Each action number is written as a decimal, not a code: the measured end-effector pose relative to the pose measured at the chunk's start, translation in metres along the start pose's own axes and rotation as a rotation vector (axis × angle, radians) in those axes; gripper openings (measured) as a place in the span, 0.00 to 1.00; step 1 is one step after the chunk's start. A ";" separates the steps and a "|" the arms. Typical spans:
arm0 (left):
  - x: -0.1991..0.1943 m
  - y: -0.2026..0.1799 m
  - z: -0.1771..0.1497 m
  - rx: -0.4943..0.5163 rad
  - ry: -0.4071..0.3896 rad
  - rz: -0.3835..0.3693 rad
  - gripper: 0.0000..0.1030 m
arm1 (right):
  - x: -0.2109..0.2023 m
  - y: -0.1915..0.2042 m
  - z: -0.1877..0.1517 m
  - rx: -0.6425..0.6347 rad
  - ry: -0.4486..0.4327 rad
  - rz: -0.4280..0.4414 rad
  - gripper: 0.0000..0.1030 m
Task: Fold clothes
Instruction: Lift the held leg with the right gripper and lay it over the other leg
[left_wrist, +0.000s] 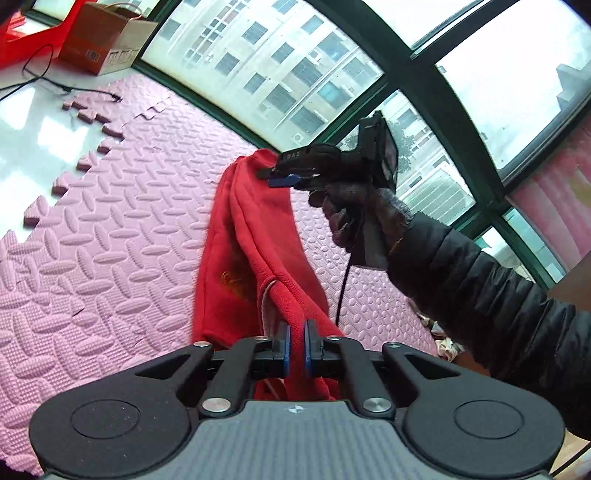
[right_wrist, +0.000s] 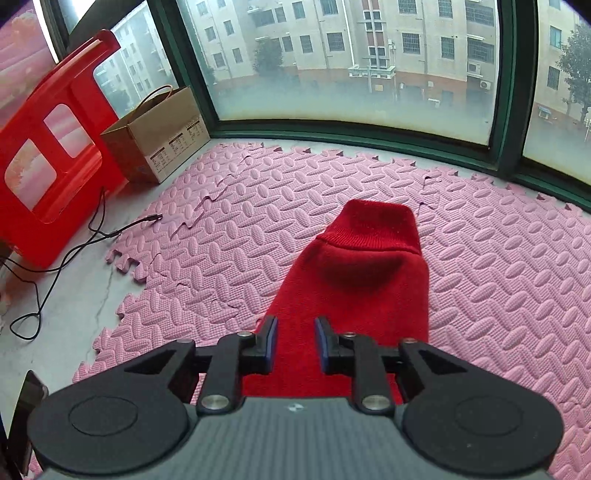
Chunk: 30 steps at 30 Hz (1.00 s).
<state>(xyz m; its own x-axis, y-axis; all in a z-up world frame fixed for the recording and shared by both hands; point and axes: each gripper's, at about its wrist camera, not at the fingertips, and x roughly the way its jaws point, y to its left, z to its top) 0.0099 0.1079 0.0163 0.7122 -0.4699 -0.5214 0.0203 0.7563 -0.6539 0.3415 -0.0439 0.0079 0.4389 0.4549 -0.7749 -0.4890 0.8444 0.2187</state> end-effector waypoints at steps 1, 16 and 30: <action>0.001 0.003 -0.002 -0.008 0.011 0.007 0.07 | 0.004 0.005 -0.002 -0.008 0.014 0.007 0.21; -0.008 0.004 -0.009 0.015 -0.001 0.032 0.07 | -0.011 0.058 -0.038 -0.053 0.102 0.017 0.32; -0.022 0.004 -0.007 0.024 -0.052 0.044 0.07 | -0.034 0.066 -0.063 0.041 0.063 0.065 0.04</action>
<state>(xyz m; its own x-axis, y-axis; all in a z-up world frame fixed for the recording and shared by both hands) -0.0113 0.1178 0.0215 0.7483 -0.4119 -0.5201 0.0041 0.7868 -0.6172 0.2472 -0.0214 0.0110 0.3580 0.4914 -0.7939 -0.4832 0.8251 0.2927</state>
